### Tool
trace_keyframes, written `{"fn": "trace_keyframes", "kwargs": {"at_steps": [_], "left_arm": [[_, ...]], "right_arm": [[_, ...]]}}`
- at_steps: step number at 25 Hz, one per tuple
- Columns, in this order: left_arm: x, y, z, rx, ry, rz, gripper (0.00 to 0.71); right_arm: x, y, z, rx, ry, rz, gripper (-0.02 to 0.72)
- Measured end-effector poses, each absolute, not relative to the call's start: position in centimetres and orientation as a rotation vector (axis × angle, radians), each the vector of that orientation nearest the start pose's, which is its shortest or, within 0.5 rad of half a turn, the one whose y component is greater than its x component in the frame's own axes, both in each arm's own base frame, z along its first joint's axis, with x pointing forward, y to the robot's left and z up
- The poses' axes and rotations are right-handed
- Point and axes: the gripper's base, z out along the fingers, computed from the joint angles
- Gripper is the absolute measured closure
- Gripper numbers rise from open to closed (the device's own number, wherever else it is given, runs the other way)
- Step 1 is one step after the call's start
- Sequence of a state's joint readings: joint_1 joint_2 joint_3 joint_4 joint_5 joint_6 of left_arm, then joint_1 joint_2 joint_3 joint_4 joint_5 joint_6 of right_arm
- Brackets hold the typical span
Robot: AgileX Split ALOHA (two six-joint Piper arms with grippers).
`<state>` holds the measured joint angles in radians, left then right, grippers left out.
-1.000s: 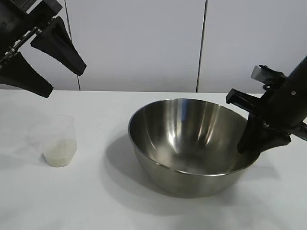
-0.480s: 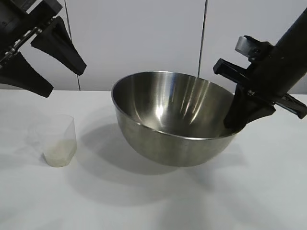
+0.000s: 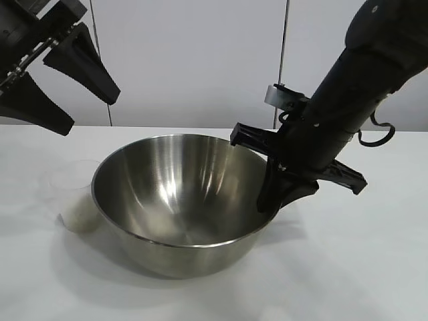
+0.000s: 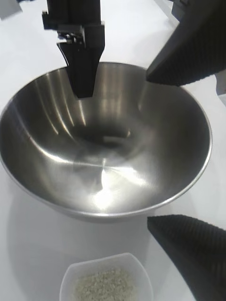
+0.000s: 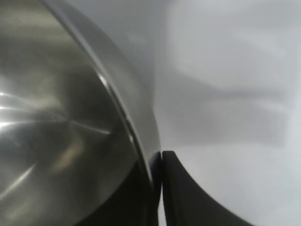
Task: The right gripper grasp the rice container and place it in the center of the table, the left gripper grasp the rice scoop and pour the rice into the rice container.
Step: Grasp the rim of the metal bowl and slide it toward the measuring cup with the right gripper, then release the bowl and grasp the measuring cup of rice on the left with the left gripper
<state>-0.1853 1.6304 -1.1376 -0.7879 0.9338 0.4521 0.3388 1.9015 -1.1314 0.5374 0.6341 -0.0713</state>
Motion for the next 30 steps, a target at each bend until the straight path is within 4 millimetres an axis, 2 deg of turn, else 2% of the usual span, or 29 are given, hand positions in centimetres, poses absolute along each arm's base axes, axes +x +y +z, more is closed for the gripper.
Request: {"fn": "trace_keyframes", "kwargs": {"at_steps": [3,6,8,10,14,16,21,24,27,30], "left_arm": [[30.9,-11.1,25.5,0.304,2.675,-0.907,0.158],[30.9,-11.1,25.5,0.303,2.673,-0.906,0.158],[30.9,-11.1,25.5,0.301,2.671,-0.904,0.158],[30.9,-11.0,25.5,0.3,2.67,-0.902,0.158],[30.9,-11.0,25.5,0.3,2.67,-0.902,0.158],[30.9,-11.0,25.5,0.3,2.67,-0.902,0.158],[30.9,-11.0,25.5,0.3,2.67,-0.902,0.158],[31.0,-11.0,25.5,0.298,2.668,-0.9,0.158],[31.0,-11.0,25.5,0.296,2.665,-0.898,0.158],[31.0,-11.0,25.5,0.296,2.665,-0.898,0.158]], "right_arm": [[33.9,14.9,16.0,-0.031,2.864,0.591,0.6],[34.2,15.0,16.5,-0.035,2.852,0.603,0.395],[34.1,15.0,16.5,-0.04,2.862,0.605,0.286],[34.1,15.1,16.6,-0.044,2.867,0.607,0.239],[34.7,13.9,17.7,-0.043,2.877,0.607,0.218],[35.5,12.4,19.0,-0.04,2.857,0.578,0.218],[38.1,8.0,23.8,-0.029,2.7,0.433,0.218],[38.7,3.6,27.0,-0.011,2.631,0.271,0.218],[37.3,-1.2,30.8,0.049,2.571,0.105,0.218],[33.5,-5.8,35.1,0.169,2.51,-0.025,0.218]]}}
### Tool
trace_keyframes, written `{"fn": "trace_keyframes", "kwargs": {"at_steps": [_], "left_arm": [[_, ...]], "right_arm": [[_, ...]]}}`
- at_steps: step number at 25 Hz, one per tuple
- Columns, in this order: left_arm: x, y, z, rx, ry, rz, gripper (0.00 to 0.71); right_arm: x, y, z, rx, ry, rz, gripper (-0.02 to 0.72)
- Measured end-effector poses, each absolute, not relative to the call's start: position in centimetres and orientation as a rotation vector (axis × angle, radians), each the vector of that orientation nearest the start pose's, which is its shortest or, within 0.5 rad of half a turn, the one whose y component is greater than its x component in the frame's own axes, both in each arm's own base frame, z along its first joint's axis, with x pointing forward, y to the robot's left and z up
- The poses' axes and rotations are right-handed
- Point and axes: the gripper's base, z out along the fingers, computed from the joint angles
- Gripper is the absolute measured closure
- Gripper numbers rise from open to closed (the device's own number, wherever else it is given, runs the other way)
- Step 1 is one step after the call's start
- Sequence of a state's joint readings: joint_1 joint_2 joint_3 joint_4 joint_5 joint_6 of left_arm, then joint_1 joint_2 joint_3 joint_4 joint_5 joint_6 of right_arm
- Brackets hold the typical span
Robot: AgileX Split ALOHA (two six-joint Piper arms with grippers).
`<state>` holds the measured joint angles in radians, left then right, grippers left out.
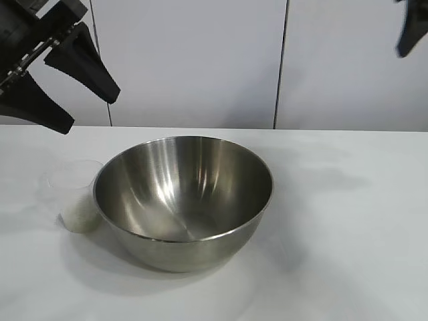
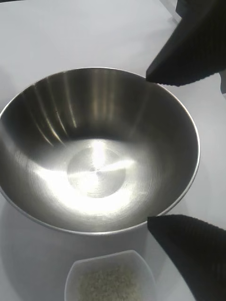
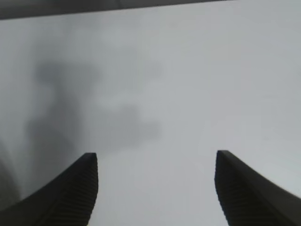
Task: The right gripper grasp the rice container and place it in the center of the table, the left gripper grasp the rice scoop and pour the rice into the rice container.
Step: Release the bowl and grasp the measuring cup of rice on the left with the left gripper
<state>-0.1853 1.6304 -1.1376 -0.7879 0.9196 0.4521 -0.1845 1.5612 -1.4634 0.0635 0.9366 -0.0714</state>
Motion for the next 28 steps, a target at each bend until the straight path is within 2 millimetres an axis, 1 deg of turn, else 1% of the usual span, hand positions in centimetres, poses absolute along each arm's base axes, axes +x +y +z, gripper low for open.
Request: {"fn": "trace_keyframes", "kwargs": {"at_steps": [1,2,3,4,6,7,9,10,11,13,15,16,17,19,21,23,27,28], "left_arm": [[31.0,-11.0,25.5,0.296,2.665,-0.898,0.158],[31.0,-11.0,25.5,0.296,2.665,-0.898,0.158],[31.0,-11.0,25.5,0.296,2.665,-0.898,0.158],[31.0,-11.0,25.5,0.296,2.665,-0.898,0.158],[31.0,-11.0,25.5,0.296,2.665,-0.898,0.158],[31.0,-11.0,25.5,0.296,2.665,-0.898,0.158],[31.0,-11.0,25.5,0.296,2.665,-0.898,0.158],[31.0,-11.0,25.5,0.296,2.665,-0.898,0.158],[31.0,-11.0,25.5,0.296,2.665,-0.898,0.158],[31.0,-11.0,25.5,0.296,2.665,-0.898,0.158],[31.0,-11.0,25.5,0.296,2.665,-0.898,0.158],[31.0,-11.0,25.5,0.296,2.665,-0.898,0.158],[31.0,-11.0,25.5,0.296,2.665,-0.898,0.158],[31.0,-11.0,25.5,0.296,2.665,-0.898,0.158],[31.0,-11.0,25.5,0.296,2.665,-0.898,0.158],[31.0,-11.0,25.5,0.296,2.665,-0.898,0.158],[31.0,-11.0,25.5,0.295,2.665,-0.897,0.158],[31.0,-11.0,25.5,0.295,2.665,-0.897,0.158]], "right_arm": [[31.7,-7.0,36.9,0.216,2.469,-0.059,0.22],[29.9,-7.6,38.8,0.248,2.421,-0.087,0.224],[28.1,-8.0,40.4,0.274,2.378,-0.114,0.234],[25.9,-7.8,42.3,0.28,2.318,-0.137,0.246],[21.2,-6.0,45.8,0.253,2.201,-0.142,0.262],[19.1,-4.9,47.1,0.224,2.152,-0.125,0.264],[13.9,-2.5,49.4,0.154,2.042,-0.086,0.267],[11.7,-1.6,50.0,0.117,2.008,-0.054,0.272],[9.1,-0.7,50.5,0.083,1.962,-0.028,0.273],[4.0,0.5,50.9,0.034,1.89,-0.003,0.273],[0.1,1.2,50.5,0.01,1.841,0.005,0.273],[-1.6,1.4,50.0,0.007,1.819,0.003,0.273],[-2.8,1.6,49.3,0.006,1.807,0.003,0.274],[-4.7,1.9,47.2,0.01,1.796,0.006,0.28],[-5.4,2.0,44.7,0.017,1.814,0.01,0.283],[-5.5,2.0,41.8,0.028,1.851,0.016,0.288],[-4.4,1.4,36.2,0.053,1.923,-0.019,0.295],[-4.1,1.2,35.2,0.06,1.932,-0.035,0.295]]}}
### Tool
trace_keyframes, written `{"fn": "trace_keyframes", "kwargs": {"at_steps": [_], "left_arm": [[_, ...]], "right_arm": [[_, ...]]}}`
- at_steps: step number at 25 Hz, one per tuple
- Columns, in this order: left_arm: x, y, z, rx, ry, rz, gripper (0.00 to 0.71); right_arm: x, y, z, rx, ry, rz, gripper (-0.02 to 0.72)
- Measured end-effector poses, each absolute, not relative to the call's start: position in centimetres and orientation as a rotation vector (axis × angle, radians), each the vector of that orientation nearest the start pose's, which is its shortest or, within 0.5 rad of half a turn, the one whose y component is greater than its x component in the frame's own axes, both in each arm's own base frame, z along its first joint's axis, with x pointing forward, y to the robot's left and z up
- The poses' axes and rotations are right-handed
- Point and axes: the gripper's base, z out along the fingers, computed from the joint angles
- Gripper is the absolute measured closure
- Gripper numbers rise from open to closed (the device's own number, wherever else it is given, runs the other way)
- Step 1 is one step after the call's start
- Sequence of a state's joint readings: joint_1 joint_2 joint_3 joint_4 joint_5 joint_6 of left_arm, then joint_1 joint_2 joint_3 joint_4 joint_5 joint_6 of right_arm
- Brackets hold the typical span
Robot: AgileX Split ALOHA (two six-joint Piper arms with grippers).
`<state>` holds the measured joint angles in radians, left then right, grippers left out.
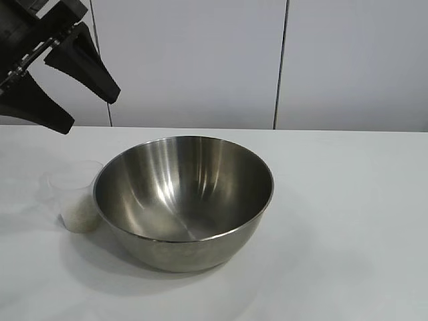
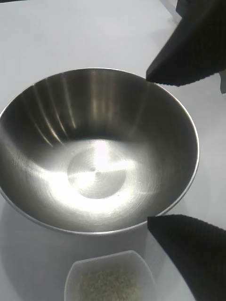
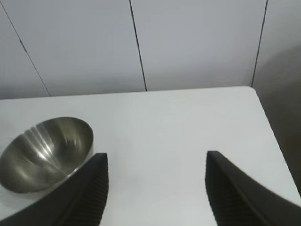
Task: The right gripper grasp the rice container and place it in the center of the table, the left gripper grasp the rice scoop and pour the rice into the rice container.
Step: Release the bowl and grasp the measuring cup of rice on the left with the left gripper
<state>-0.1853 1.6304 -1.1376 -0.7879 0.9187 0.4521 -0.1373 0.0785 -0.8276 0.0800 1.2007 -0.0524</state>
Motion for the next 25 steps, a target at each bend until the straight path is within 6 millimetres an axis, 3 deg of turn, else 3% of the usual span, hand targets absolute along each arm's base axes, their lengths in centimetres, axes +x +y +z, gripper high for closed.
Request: {"fn": "trace_keyframes", "kwargs": {"at_steps": [5,9,16,25], "left_arm": [[31.0,-11.0,25.5,0.296,2.665,-0.896,0.158],[31.0,-11.0,25.5,0.296,2.665,-0.896,0.158],[31.0,-11.0,25.5,0.296,2.665,-0.896,0.158],[31.0,-11.0,25.5,0.296,2.665,-0.896,0.158]], "right_arm": [[-2.3,0.3,30.4,0.084,2.023,-0.053,0.295],[-1.8,0.0,28.6,0.064,2.065,-0.057,0.295],[-0.6,-0.2,26.6,0.058,2.095,-0.045,0.295],[-0.6,-0.2,26.6,0.073,2.086,-0.04,0.295]]}}
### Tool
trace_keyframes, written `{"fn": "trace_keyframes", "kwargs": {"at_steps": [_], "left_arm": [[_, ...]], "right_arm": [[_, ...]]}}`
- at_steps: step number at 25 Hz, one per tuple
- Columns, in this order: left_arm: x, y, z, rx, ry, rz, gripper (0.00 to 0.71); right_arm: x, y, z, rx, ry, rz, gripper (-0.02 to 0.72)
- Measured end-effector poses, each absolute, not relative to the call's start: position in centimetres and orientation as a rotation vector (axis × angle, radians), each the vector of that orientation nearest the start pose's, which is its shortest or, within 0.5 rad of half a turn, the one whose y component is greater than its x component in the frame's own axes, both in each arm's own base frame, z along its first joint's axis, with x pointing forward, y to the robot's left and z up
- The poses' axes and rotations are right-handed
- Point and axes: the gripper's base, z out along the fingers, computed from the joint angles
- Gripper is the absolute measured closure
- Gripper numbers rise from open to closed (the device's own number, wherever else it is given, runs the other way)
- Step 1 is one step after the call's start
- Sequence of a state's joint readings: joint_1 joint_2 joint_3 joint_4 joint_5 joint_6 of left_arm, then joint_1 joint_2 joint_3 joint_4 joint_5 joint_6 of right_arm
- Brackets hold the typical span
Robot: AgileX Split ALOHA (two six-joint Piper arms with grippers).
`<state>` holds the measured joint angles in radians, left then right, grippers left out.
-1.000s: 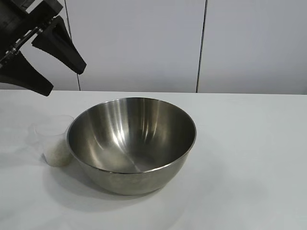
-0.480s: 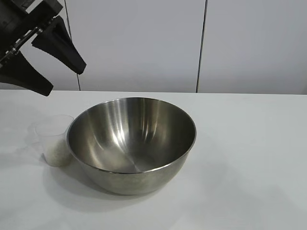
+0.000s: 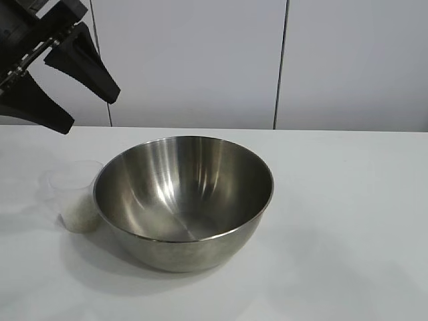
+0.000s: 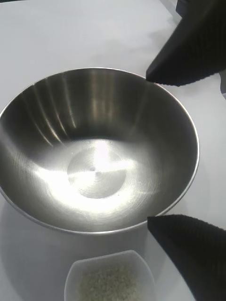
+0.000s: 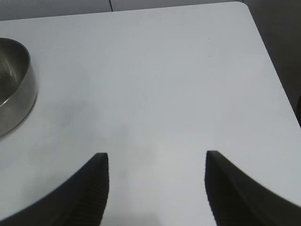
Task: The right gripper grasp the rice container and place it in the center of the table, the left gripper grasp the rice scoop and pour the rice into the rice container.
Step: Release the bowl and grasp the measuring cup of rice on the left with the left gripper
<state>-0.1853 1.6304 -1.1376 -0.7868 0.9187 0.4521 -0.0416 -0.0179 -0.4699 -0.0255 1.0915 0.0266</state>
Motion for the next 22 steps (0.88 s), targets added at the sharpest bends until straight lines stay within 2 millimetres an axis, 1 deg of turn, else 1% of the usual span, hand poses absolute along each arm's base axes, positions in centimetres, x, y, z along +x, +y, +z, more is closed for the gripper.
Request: {"fn": "trace_keyframes", "kwargs": {"at_steps": [10,15,18,20,22], "left_arm": [[31.0,-11.0,25.5,0.295,2.663,-0.894,0.158],[31.8,-10.8,25.6,0.249,2.599,-0.832,0.158],[32.5,-10.5,25.7,0.3,2.52,-0.748,0.158],[33.0,-10.2,26.0,0.357,2.454,-0.655,0.158],[33.4,-9.7,26.6,0.374,2.371,-0.546,0.158]], "right_arm": [[-0.5,-0.2,26.7,0.075,2.084,-0.038,0.295],[-0.5,-0.2,26.7,0.075,2.084,-0.038,0.295],[-0.5,-0.2,26.7,0.075,2.084,-0.038,0.295],[-0.5,-0.2,26.7,0.075,2.084,-0.038,0.295],[-0.5,-0.2,26.7,0.075,2.084,-0.038,0.295]]}}
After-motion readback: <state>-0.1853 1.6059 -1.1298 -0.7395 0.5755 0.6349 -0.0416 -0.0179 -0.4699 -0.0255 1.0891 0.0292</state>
